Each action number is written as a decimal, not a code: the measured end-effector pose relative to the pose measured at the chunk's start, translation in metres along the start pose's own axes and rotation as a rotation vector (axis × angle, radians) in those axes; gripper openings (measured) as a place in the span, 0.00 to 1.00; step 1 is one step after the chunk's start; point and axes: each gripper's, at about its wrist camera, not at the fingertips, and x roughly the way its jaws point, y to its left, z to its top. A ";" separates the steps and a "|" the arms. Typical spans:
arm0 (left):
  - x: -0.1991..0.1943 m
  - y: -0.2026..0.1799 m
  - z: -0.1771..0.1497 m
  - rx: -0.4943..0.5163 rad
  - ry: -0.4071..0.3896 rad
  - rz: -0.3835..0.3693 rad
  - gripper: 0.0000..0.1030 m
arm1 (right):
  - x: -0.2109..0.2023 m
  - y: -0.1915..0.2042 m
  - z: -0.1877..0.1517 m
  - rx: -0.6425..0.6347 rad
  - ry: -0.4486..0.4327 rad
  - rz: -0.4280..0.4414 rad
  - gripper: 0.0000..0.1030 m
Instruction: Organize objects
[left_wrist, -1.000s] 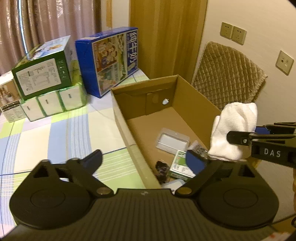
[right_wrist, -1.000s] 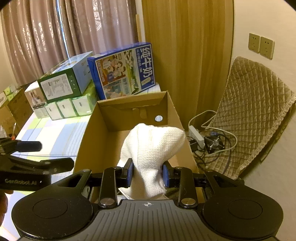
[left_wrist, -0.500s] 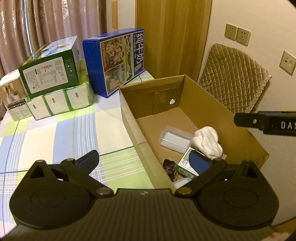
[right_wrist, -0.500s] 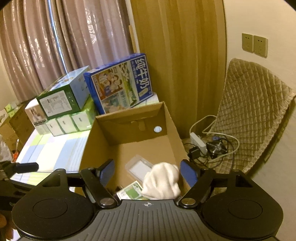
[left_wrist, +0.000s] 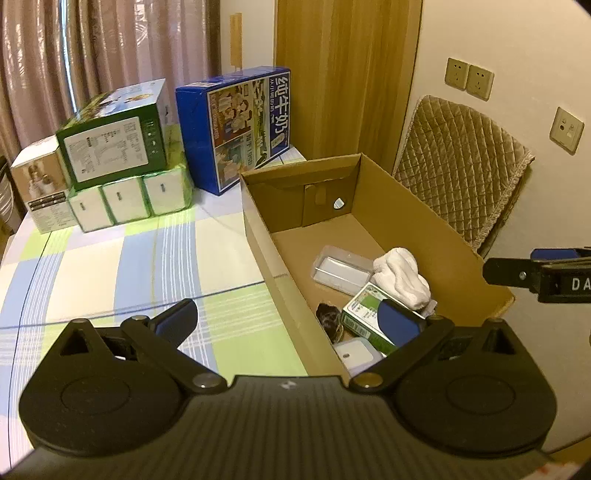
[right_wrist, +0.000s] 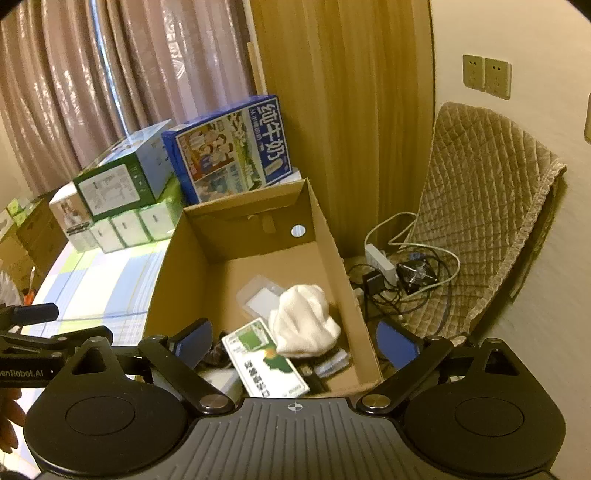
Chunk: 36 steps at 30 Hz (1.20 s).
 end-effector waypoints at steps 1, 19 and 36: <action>-0.003 0.000 -0.002 -0.006 0.004 0.003 0.99 | -0.003 0.001 -0.001 -0.002 0.000 0.000 0.93; -0.090 -0.006 -0.035 -0.069 -0.028 0.035 0.99 | -0.074 0.030 -0.037 -0.057 0.006 0.033 0.98; -0.144 -0.011 -0.068 -0.110 -0.026 0.032 0.99 | -0.121 0.053 -0.074 -0.083 0.019 0.017 0.98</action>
